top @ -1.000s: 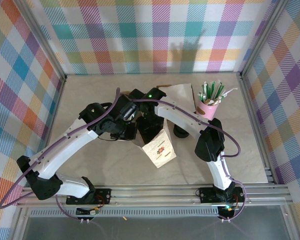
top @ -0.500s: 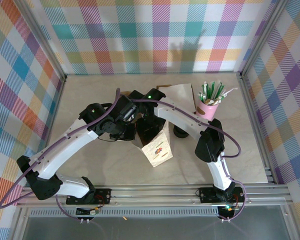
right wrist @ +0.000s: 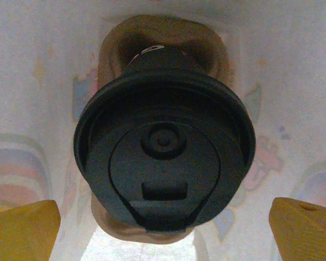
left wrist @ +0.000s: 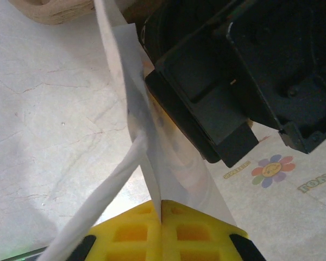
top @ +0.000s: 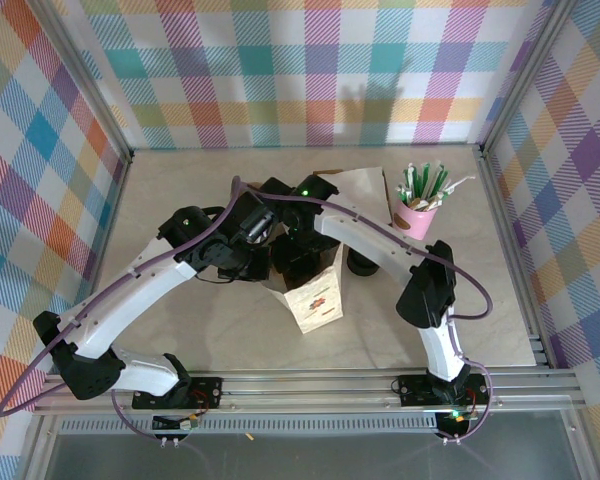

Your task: Pack the takeout coffee

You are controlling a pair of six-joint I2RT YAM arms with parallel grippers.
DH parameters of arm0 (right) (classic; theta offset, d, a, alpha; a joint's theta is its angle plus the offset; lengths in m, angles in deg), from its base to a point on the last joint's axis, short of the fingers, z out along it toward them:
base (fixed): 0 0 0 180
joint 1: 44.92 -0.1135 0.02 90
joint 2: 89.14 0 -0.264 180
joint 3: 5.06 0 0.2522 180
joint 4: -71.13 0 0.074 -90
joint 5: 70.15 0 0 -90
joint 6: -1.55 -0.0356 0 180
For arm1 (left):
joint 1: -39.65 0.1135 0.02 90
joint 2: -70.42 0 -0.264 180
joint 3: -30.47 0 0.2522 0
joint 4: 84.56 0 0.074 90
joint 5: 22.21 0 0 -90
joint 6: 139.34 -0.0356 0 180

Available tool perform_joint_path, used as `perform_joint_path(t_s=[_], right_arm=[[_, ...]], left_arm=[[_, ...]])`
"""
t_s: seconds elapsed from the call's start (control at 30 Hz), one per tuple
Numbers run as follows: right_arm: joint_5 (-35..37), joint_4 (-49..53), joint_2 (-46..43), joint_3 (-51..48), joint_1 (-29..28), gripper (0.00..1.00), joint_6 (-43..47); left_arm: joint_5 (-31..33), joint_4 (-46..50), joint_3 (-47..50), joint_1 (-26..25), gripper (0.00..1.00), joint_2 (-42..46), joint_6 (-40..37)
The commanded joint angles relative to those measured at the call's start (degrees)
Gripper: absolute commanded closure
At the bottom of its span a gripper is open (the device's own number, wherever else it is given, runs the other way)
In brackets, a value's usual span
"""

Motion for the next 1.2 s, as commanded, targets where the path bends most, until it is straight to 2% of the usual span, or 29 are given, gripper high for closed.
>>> perform_joint_path(t_s=[0.0, 0.57, 0.87, 1.17], right_arm=[[-1.47, 1.08, -2.25, 1.59, -0.71, 0.03, -1.02], [-2.59, 1.55, -3.88, 2.1, -1.4, 0.05, -1.86], [-3.37, 2.76, -4.9, 3.17, -2.18, 0.06, -2.67], [-3.69, 3.82, -5.9, 4.07, -2.98, 0.08, -3.72]], left_arm=[[0.62, 2.18, -2.15, -0.58, 1.0, -0.55, 0.46], [1.1, 2.94, -1.8, -0.32, 1.0, -0.8, 1.29], [1.49, 3.33, -2.29, -0.27, 0.82, -0.78, 1.6], [2.02, 3.62, -2.81, -0.21, 0.72, -0.76, 1.6]])
